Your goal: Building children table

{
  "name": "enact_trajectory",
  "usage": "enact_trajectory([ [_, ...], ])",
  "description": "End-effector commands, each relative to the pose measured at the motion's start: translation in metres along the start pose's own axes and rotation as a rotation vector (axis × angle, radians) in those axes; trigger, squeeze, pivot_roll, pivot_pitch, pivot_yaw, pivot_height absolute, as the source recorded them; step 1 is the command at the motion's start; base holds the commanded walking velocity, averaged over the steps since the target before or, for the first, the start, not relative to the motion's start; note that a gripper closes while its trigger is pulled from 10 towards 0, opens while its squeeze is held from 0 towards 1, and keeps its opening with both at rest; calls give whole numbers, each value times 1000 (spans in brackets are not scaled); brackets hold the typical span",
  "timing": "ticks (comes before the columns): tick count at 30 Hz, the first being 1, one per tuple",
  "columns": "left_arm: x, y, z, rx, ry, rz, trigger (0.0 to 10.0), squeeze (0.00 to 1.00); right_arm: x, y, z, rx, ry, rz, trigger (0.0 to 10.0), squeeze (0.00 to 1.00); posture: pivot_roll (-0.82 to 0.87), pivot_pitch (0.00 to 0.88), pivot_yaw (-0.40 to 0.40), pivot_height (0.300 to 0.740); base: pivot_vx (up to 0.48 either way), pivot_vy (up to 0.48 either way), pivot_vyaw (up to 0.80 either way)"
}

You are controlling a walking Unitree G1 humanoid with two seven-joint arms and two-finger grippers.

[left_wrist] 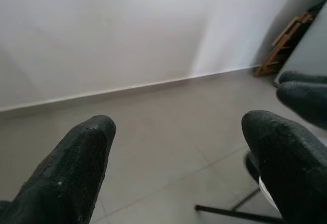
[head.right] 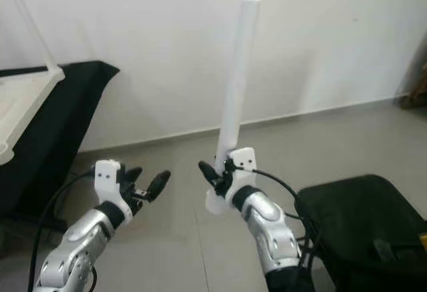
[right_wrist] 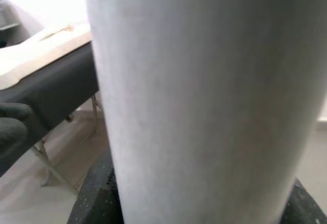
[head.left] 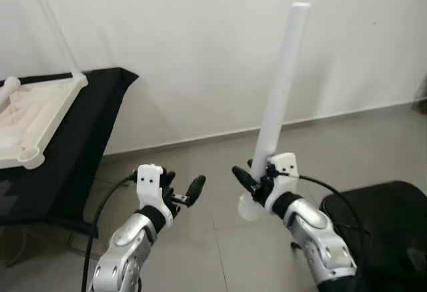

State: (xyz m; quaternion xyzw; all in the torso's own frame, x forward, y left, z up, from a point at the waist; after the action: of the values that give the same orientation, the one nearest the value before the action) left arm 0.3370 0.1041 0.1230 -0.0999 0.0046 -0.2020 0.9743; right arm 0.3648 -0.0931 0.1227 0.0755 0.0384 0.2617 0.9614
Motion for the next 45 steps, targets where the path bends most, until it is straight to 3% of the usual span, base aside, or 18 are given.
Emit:
enact_trajectory([
  [1,-1,5,-4,15,15,12,10000,0,2,6,1,-1,-15,20,10000,0,-147,48,25,740,307,0,0],
  [15,6,5,-4,16,17,4,10000,0,3,8,1,-17,-8,38,10000,0,-147,49,27,740,309,0,0],
  [31,6,3,-1,19,11,-2,10000,0,3,13,1,-6,-14,76,10000,0,-134,50,25,740,310,0,800],
  [45,7,-3,-2,16,0,-9,10000,0,3,12,-3,-24,15,92,10000,0,-160,46,-28,740,309,0,0],
])
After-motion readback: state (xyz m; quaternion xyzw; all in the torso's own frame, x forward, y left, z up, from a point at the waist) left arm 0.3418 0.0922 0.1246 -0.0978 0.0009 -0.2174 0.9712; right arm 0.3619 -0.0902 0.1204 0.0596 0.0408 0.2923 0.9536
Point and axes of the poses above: a point about 5 cm out from each wrist's last joint towards the gripper, its own x axis pointing out of the wrist towards the gripper, its own z axis along the axis of the wrist's last joint, y = z × x, the point moved 6 cm from there along x, pointing out of the wrist towards the gripper, and after that the axes turned 3 degrees about x, right-handed, at the moved point
